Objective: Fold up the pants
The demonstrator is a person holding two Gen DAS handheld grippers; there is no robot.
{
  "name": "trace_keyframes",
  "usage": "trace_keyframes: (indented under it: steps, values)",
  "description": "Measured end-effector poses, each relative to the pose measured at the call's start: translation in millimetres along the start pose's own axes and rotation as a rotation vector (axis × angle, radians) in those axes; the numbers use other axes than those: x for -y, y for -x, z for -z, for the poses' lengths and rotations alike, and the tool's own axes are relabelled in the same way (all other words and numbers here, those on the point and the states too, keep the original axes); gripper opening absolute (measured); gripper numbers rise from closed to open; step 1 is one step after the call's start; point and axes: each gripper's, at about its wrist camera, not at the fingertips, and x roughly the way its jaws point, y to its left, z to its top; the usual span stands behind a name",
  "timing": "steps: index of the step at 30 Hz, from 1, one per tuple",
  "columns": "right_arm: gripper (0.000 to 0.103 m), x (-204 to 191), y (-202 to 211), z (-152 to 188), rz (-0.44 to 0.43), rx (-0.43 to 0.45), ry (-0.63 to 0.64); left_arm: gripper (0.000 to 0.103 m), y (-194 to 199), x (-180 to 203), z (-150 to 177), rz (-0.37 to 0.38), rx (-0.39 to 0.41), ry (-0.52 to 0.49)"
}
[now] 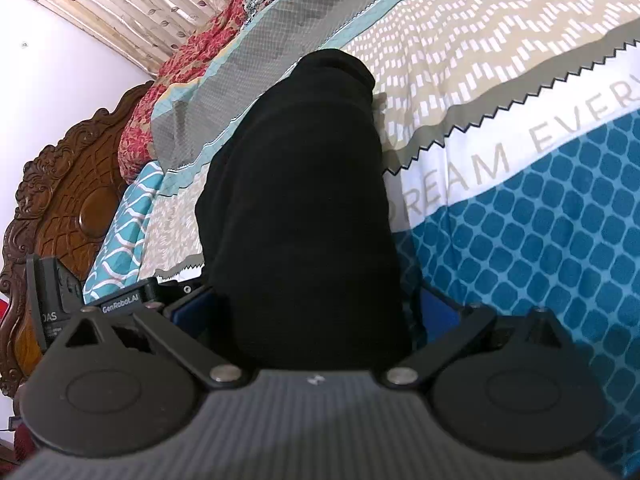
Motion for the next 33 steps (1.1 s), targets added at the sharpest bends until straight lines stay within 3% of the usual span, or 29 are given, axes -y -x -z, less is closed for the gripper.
trace_keyframes:
  steps: [6,8,14,18,23,27,29,31,33]
  values:
    - [0.103,-1,1,-1,0.009,-0.008,-0.005,0.103,0,-2,0,0.015,-0.002,0.004]
    - [0.096,-5,5,-4,0.051,-0.002,-0.026,0.103,1,-4,1,0.022,-0.002,0.006]
    - [0.090,-4,14,-9,0.093,0.043,-0.012,0.103,4,-13,1,0.064,-0.009,0.043]
    - [0.081,-16,15,-10,0.121,0.068,0.072,0.103,10,-24,0,0.119,-0.026,0.109]
    - [0.080,-18,11,-15,0.130,0.086,0.088,0.103,19,-35,-1,0.233,-0.039,0.175]
    - [0.080,-2,2,-23,0.063,0.035,0.003,0.103,9,-31,-7,0.315,-0.072,0.199]
    - [0.081,5,-12,-25,0.005,-0.041,-0.049,0.102,-1,-26,-8,0.345,-0.096,0.206]
    - [0.078,9,-26,-25,-0.026,-0.102,-0.091,0.097,-8,-18,-4,0.311,-0.096,0.170]
    - [0.072,-2,-31,-23,0.003,-0.114,-0.042,0.091,-8,-7,4,0.257,-0.059,0.107]
